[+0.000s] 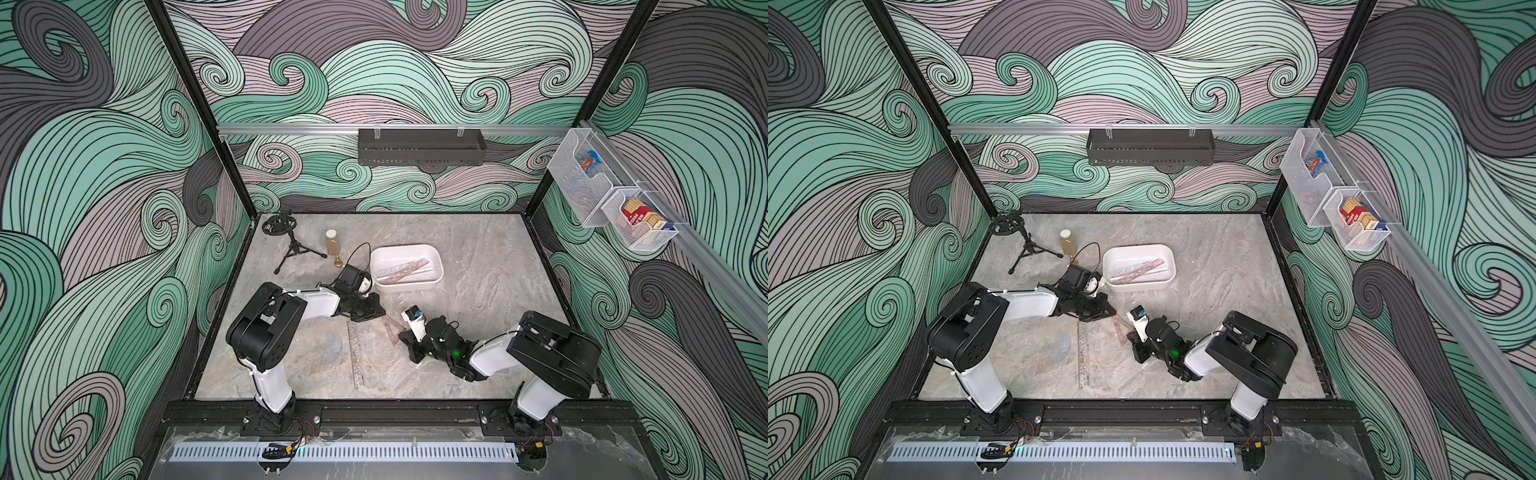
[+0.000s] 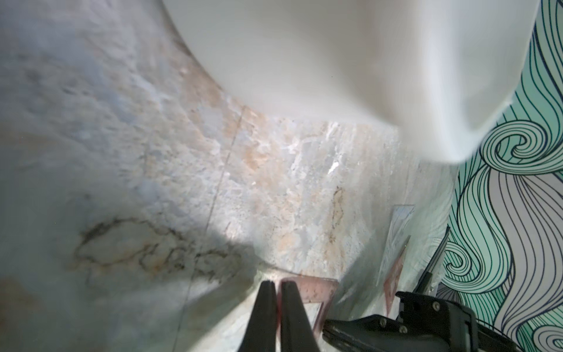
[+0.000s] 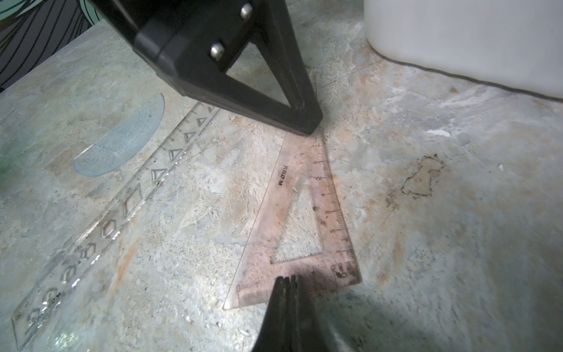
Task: Put the scattered rulers into the storage box
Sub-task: Pick up the ruler from the center of the board.
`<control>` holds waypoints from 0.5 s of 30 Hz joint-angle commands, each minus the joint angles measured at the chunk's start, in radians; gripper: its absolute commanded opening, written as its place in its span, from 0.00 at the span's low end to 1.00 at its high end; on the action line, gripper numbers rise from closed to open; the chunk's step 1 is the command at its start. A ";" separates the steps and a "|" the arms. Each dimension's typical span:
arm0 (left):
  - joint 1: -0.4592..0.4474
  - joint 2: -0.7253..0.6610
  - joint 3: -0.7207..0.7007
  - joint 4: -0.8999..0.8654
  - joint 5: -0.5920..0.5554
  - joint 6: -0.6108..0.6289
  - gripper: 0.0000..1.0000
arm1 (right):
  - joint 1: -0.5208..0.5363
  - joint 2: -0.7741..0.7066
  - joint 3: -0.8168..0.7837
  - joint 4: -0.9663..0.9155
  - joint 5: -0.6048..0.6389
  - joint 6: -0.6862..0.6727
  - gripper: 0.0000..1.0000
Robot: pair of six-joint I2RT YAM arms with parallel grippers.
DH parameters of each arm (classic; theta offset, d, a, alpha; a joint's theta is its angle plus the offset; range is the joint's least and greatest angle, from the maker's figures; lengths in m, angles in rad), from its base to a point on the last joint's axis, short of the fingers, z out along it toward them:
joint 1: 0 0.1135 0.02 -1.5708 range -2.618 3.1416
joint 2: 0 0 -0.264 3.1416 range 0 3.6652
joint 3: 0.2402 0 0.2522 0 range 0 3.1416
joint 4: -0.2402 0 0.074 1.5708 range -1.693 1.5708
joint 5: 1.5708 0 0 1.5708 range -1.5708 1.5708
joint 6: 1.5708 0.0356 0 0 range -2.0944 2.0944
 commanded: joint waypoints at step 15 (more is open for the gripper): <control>0.014 -0.226 -0.063 0.303 0.155 -0.257 0.00 | -0.220 -0.428 0.042 -0.165 -0.170 0.142 0.22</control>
